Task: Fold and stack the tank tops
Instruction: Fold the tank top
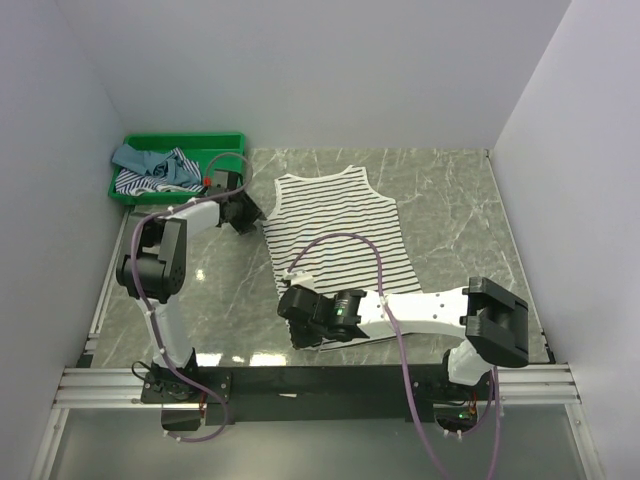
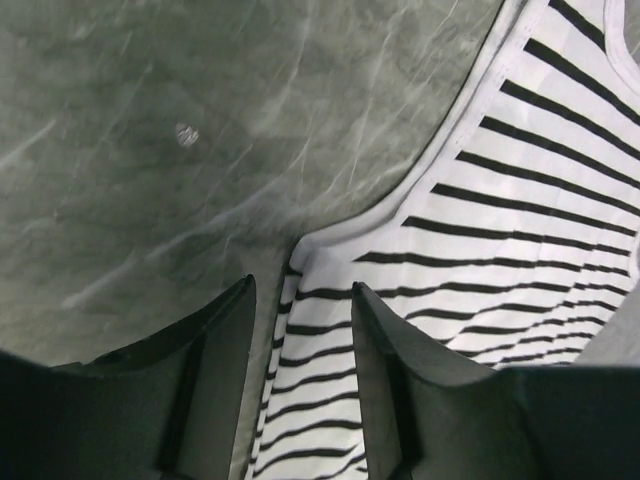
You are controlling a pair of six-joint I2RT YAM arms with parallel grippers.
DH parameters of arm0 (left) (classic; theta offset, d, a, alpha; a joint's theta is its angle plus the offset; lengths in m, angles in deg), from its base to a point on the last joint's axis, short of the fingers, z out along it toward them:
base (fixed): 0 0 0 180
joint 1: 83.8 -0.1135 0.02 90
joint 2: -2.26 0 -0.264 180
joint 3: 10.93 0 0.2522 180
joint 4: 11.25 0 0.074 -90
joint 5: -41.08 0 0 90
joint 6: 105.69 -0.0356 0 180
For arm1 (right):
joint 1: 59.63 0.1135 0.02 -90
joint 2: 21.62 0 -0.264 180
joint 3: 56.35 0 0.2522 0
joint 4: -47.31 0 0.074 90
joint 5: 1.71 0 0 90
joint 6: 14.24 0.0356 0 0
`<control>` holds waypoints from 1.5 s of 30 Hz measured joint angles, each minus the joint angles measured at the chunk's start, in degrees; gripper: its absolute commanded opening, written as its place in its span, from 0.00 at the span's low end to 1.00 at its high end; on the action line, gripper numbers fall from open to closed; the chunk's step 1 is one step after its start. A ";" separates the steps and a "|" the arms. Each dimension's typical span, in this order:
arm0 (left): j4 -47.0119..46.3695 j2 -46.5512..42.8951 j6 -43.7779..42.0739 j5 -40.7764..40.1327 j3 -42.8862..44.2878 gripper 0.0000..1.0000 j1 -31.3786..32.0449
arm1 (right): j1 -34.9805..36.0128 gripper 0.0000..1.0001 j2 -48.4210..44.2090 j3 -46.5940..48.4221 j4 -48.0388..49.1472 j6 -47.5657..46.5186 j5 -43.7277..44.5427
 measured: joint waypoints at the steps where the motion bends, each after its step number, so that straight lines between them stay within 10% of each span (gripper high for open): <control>1: 0.04 0.46 -0.37 -0.55 0.66 0.47 0.26 | 0.00 0.00 0.00 0.07 0.00 -0.02 -0.22; 15: 5.33 5.68 -4.39 -7.80 8.57 0.01 3.89 | -3.76 0.00 -2.99 -0.13 0.81 0.50 -2.82; 35: 14.01 5.70 -6.45 -15.47 17.31 0.00 3.89 | -4.61 0.00 7.89 7.02 9.46 2.34 -11.80; 45: 15.89 7.45 -6.23 -15.41 22.14 0.01 5.05 | -8.68 0.00 -2.82 -7.06 16.81 6.51 -10.75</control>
